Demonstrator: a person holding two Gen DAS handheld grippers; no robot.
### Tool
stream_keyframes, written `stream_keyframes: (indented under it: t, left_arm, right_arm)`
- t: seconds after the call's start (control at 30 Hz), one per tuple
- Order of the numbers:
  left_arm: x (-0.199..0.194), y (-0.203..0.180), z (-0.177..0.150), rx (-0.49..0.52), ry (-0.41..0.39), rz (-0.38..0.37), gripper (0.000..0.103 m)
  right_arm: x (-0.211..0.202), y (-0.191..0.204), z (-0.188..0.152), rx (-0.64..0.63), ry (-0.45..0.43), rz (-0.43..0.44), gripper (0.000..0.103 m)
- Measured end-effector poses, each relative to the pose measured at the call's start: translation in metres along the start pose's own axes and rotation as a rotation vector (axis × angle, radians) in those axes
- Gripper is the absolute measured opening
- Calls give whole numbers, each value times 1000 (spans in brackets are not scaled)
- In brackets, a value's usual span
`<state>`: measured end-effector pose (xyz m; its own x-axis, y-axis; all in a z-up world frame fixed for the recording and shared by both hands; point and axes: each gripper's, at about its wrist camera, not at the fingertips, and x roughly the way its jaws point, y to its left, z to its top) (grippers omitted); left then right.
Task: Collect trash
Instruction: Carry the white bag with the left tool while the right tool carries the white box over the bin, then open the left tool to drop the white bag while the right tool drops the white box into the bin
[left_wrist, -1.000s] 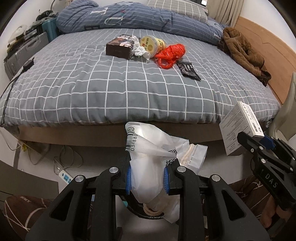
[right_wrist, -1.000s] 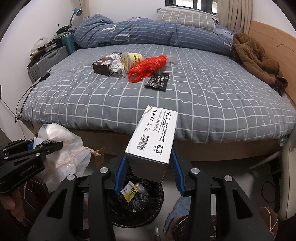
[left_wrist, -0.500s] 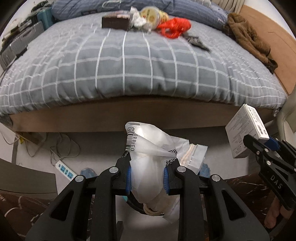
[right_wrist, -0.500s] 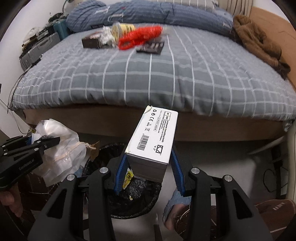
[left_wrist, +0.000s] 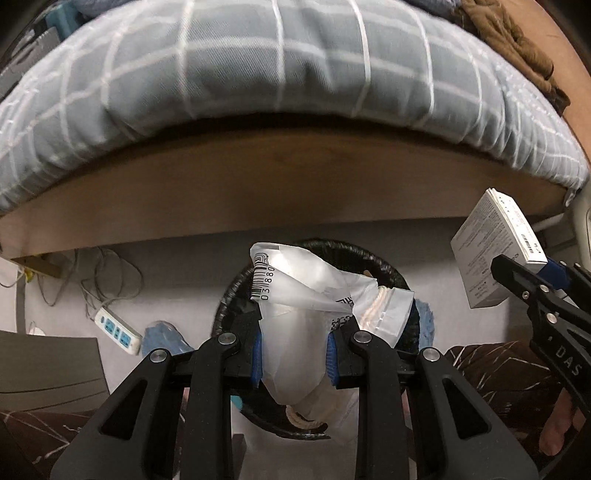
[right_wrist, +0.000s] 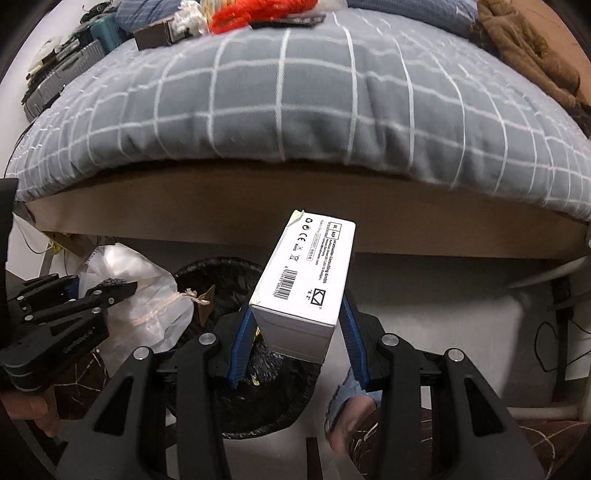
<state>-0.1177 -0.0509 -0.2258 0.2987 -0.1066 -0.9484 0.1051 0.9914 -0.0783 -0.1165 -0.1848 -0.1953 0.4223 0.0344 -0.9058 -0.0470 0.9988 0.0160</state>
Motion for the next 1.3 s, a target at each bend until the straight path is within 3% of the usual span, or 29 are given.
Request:
stream_keyframes:
  t: [0.2, 0.3, 0.57, 0.97, 1.3]
  left_arm:
    - [15, -12, -3, 21, 14, -12, 26]
    - [18, -15, -5, 24, 9, -1, 32]
    - [15, -5, -6, 18, -13, 30, 65]
    - [-11, 32, -10, -47, -68, 81, 97]
    - [-27, 74, -14, -115, -100, 93, 97]
  right_arm:
    - [6, -14, -5, 26, 20, 4, 42]
    - [6, -14, -5, 23, 21, 6, 42]
    - [12, -2, -1, 6, 23, 21, 42]
    - [16, 46, 7, -42, 23, 73, 42]
    - [22, 80, 16, -75, 25, 103, 42]
